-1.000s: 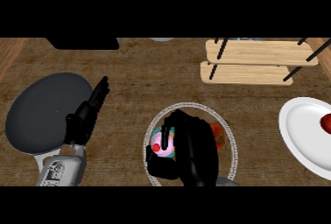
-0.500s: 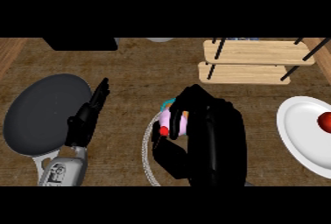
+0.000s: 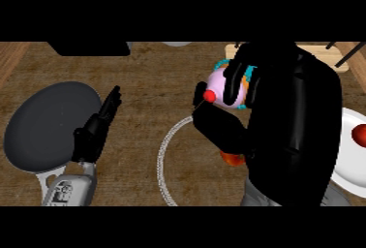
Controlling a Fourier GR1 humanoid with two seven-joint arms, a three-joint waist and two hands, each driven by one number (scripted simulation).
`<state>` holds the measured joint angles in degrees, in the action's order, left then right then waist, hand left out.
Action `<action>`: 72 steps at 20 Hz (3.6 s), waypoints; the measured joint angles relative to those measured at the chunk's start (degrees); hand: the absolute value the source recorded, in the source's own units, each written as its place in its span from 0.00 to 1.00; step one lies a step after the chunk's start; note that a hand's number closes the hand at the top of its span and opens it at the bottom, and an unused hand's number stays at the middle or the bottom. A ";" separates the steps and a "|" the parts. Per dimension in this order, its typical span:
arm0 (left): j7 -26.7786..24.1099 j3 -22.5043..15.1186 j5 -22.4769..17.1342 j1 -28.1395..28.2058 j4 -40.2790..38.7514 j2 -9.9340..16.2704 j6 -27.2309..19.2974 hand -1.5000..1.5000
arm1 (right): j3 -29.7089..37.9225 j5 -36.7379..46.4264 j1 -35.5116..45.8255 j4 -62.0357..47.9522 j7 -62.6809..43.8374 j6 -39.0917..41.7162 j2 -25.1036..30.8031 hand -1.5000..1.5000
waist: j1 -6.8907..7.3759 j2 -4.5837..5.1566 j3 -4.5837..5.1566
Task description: Pick the cupcake from the placemat and place it in the tiered shelf
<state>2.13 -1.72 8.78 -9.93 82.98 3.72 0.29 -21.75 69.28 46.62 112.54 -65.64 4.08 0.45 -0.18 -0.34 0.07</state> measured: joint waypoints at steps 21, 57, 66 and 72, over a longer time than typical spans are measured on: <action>0.51 -0.31 0.21 1.23 2.34 0.13 0.82 0.50 | 22.90 0.94 15.12 -14.86 10.59 7.16 9.01 1.00 | 0.50 0.26 -0.04; -0.50 1.07 0.31 -0.75 -0.63 -0.05 1.33 0.50 | 35.81 -4.60 14.72 -54.11 33.45 -30.75 18.94 0.00 | 0.40 0.31 0.04; -1.71 1.39 0.16 1.27 0.49 0.35 1.67 0.50 | 37.45 -6.55 10.76 -48.47 29.40 -30.72 19.78 0.00 | 0.29 0.22 -0.03; -0.13 1.02 0.59 0.56 1.14 -0.28 1.06 0.50 | 38.67 -13.40 9.77 -43.37 30.28 -28.54 19.68 0.00 | 0.26 0.24 -0.07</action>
<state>1.99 -0.70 9.37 -9.38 84.11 3.44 1.35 16.92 55.87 56.39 69.17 -35.36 -24.46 20.13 0.08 -0.10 0.00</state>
